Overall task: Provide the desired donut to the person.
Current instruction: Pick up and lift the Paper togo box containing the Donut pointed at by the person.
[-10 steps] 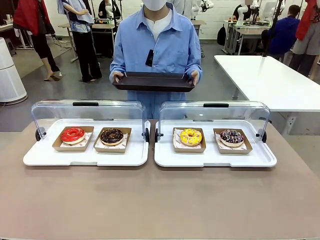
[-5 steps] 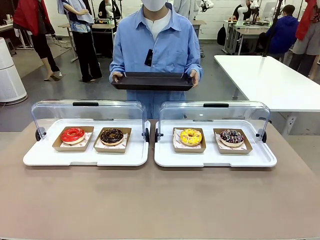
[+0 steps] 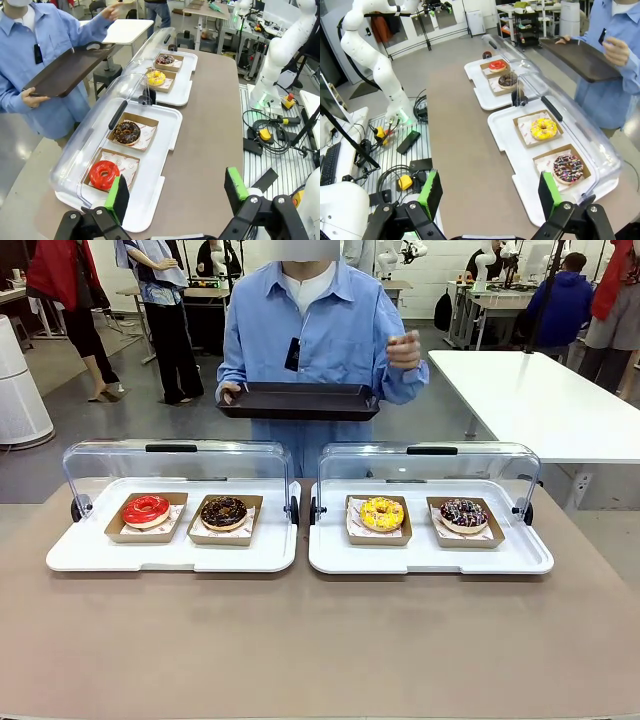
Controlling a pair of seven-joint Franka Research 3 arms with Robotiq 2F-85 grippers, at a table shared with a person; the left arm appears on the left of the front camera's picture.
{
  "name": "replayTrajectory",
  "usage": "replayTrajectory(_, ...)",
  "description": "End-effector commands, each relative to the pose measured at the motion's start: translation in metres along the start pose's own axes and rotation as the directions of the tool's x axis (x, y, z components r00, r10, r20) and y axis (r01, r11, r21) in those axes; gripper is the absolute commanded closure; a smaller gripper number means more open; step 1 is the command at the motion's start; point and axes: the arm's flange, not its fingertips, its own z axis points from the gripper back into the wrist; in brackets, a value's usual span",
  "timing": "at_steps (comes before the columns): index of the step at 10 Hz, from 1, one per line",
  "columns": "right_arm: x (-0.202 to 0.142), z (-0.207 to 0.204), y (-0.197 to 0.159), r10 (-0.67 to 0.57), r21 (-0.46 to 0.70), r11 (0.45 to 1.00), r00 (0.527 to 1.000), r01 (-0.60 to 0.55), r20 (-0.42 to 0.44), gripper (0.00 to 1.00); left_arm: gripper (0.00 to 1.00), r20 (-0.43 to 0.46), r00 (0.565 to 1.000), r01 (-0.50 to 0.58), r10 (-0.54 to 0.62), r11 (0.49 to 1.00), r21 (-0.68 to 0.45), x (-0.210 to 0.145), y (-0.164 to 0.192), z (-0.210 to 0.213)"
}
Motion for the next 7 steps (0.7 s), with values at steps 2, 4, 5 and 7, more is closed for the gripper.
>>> replayTrajectory(2, -0.0006, -0.0005, -0.0009, 0.004, 0.006, 1.000, 1.000, -0.004, 0.011, 0.00, 0.00, 0.006, 1.000, 0.006, -0.006, 1.000, -0.003, -0.0003, -0.0005, 0.0021)
replayTrajectory(4, -0.0006, -0.0005, -0.0009, 0.004, 0.006, 1.000, 1.000, -0.004, 0.011, 0.00, 0.00, 0.006, 1.000, 0.006, -0.006, 1.000, -0.003, -0.0003, -0.0005, 0.0021)
replayTrajectory(5, -0.0006, -0.0005, -0.0009, 0.004, 0.006, 1.000, 1.000, -0.004, 0.011, 0.00, 0.00, 0.006, 1.000, 0.006, -0.006, 1.000, -0.003, -0.0003, -0.0005, 0.0021)
replayTrajectory(7, -0.0006, -0.0005, -0.0009, 0.004, 0.006, 1.000, 1.000, -0.004, 0.011, 0.00, 0.00, 0.006, 1.000, 0.006, -0.006, 1.000, -0.003, -0.0003, -0.0005, 0.0021)
